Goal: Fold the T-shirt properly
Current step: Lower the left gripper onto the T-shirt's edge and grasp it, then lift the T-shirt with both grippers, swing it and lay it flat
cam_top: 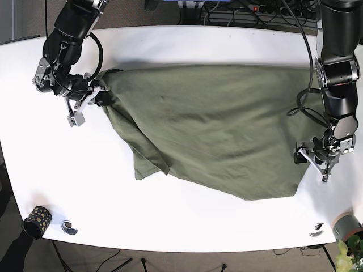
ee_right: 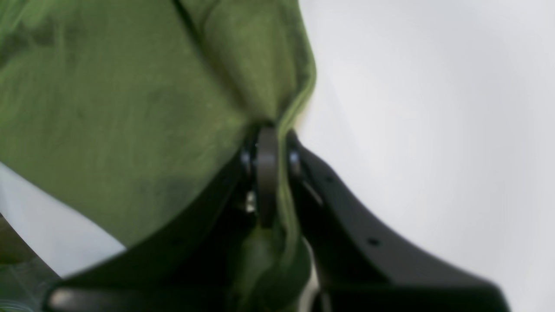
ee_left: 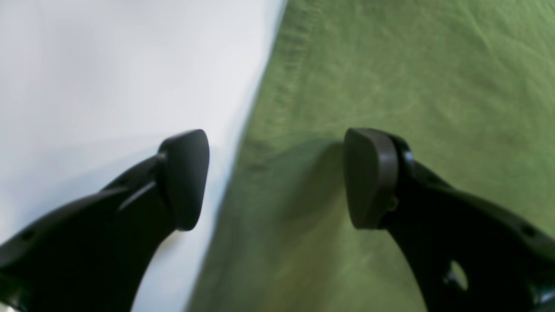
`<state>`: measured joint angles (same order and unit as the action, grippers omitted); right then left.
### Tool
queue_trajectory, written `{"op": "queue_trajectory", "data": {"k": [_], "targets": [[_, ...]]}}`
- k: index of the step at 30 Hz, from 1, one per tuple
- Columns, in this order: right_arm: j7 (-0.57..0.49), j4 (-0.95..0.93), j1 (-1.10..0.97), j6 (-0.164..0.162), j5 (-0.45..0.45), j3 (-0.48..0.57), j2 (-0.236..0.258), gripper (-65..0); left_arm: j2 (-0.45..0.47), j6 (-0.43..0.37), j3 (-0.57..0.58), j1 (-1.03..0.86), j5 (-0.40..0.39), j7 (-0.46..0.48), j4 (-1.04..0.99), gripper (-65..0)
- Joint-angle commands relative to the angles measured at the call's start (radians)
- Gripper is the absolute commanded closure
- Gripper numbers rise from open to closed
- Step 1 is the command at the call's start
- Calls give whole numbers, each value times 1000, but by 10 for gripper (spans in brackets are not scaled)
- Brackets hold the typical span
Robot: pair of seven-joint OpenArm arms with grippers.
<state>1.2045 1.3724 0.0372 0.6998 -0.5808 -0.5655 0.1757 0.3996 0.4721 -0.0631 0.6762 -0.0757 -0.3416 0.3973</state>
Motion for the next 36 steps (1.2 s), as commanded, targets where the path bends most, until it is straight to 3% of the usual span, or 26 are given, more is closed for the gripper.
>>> {"op": "queue_trajectory", "data": {"k": [1,13,15,18,21,26,32,36], "targets": [[4,11,11,-2,3,-3,14,-19,-24,20,-1,20,-6,-18,9,-446],[5,11,10,-2,3,-3,15,-19,-86,33,6,27,0,-20,9,-418],[5,12,10,-2,3,-3,15,-19,-86,33,3,27,-3,-18,12,-325],[4,12,14,-2,3,-4,15,-16,-78,33,3,23,-3,-17,15,-131],[2,12,19,-2,3,-3,14,-14,-54,35,3,21,-3,-17,16,-6],[-5,22,39,-2,2,-1,8,-13,-41,38,-1,-6,-5,-17,45,0],[-4,154,34,-2,2,-1,14,-13,-6,33,-13,-169,-3,-32,346,0],[-4,155,80,-2,3,0,40,-13,-6,33,-77,-227,0,-144,553,0]]}}
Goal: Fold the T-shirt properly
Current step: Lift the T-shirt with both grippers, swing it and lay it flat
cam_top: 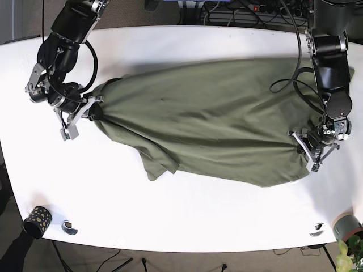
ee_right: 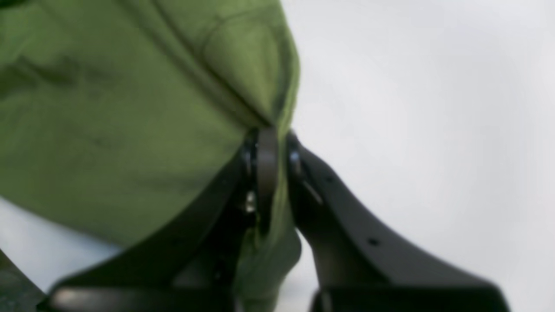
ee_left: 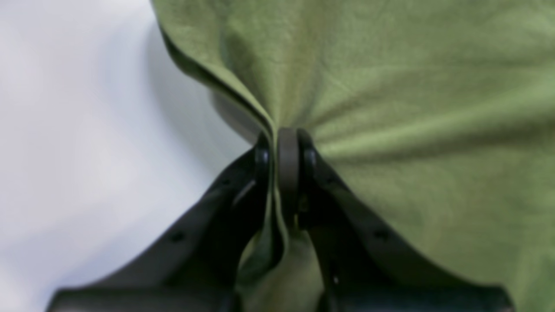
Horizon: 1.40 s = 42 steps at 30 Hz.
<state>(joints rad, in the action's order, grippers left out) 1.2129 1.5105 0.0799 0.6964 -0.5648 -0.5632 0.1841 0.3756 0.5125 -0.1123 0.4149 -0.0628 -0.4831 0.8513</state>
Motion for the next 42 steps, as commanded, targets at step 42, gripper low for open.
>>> {"op": "queue_trajectory", "data": {"k": [42], "targets": [[38,-439,1226,2,-16,392,206,-13,101,-1,-102,680,-16,-381,468,-3]]}}
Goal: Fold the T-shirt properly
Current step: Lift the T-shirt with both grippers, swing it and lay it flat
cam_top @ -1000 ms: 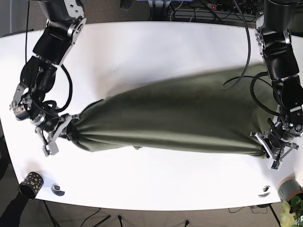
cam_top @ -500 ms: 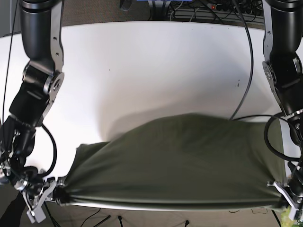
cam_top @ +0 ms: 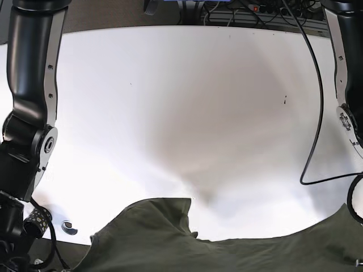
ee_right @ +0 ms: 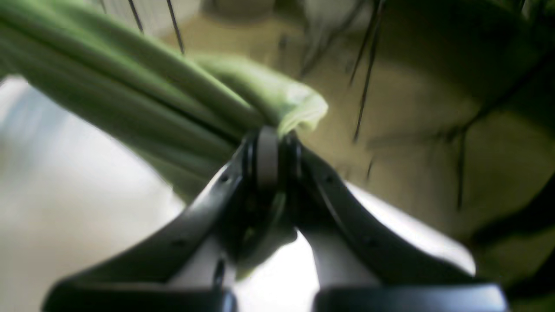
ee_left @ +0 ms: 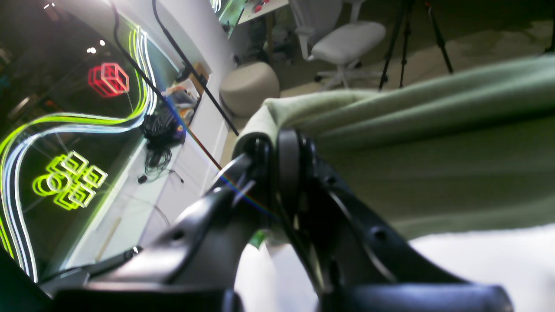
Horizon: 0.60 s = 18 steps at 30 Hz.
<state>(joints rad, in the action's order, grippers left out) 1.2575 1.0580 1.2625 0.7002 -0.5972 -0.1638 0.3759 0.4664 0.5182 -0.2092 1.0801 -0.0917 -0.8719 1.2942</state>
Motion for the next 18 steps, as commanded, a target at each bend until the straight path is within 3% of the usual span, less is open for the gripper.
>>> {"op": "queue_trajectory", "data": {"k": [1,6,11,18], "targets": [[3,14,24,-2,16,-9,15,-13,10,-7,-6,-8,13,7,37,-3],[44,92,-152,-2,-50,-96,15,-13,2,-7,-72,-205,11,9,132,-1],[54,193,-373,-2,-108,-115,15,-13,-36,-3,-129,-383,11,13,195,-1],[54,347,-682,-2,-142,-164,-2,-13,-62,63,-206,-607,11,13,246,-1]]}}
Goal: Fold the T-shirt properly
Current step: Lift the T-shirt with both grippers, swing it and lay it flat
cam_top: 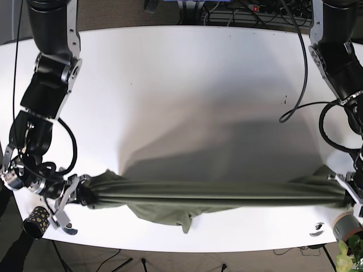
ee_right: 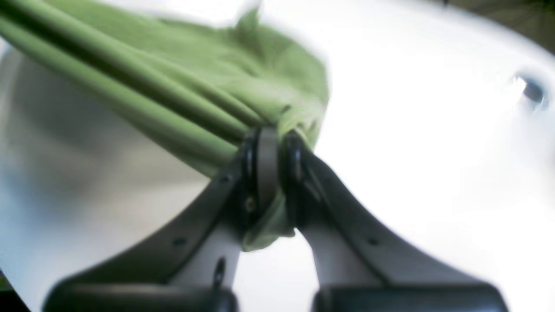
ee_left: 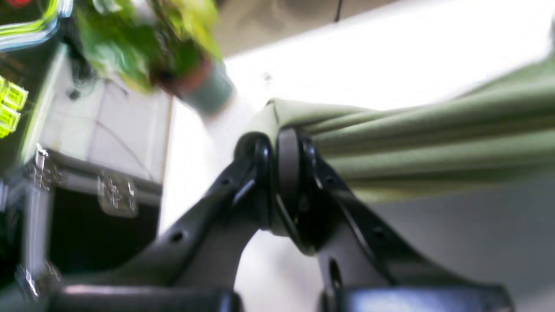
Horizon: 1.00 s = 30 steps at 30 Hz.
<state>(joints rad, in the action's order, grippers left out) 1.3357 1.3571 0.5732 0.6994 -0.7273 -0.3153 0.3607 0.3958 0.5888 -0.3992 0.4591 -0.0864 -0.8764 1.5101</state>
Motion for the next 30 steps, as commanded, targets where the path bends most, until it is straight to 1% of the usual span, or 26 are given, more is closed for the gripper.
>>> {"op": "queue_trajectory", "data": {"k": [1,5,8,9,14,16,18,20,23,26,28,29,30], "targets": [[-23,66,-28,-1,-12,-18,-1,-13,5,-7,-27,-15,6,18,37,-1],[-22,144,-180,-1,-12,-64,-25,-13,2,-5,-63,-141,6,20,77,-1],[-22,184,-276,-1,-15,-80,-30,-13,-14,-5,-70,-211,4,21,96,-1],[-22,200,-312,-1,-25,-80,-32,-13,-24,-5,-74,-231,4,26,106,-1],[-22,236,-462,-1,-147,-81,-32,-13,-39,-3,-123,-368,4,70,140,-1],[-23,250,-508,-1,-171,-81,-32,-13,-39,12,-128,-398,4,75,145,-1],[-23,270,-559,-1,-191,-81,-33,-13,-42,49,-132,-429,4,73,146,-1],[-23,290,-606,-1,-206,-81,-53,-13,-56,82,-180,-464,4,73,146,-1],[-23,310,-658,-1,-217,-110,-68,-17,-77,109,-248,-494,6,70,146,-4],[-23,315,-694,-1,-222,-137,-88,-19,-87,109,-261,-529,9,70,146,-6],[-23,316,-714,-1,-220,-144,-91,-19,-84,109,-263,-564,9,70,146,-22],[-23,316,-718,-1,-220,-146,-91,-19,-84,109,-263,-575,9,70,146,-42],[-23,316,-726,-1,-220,-147,-90,-19,-84,109,-264,-592,9,70,146,-79]]}}
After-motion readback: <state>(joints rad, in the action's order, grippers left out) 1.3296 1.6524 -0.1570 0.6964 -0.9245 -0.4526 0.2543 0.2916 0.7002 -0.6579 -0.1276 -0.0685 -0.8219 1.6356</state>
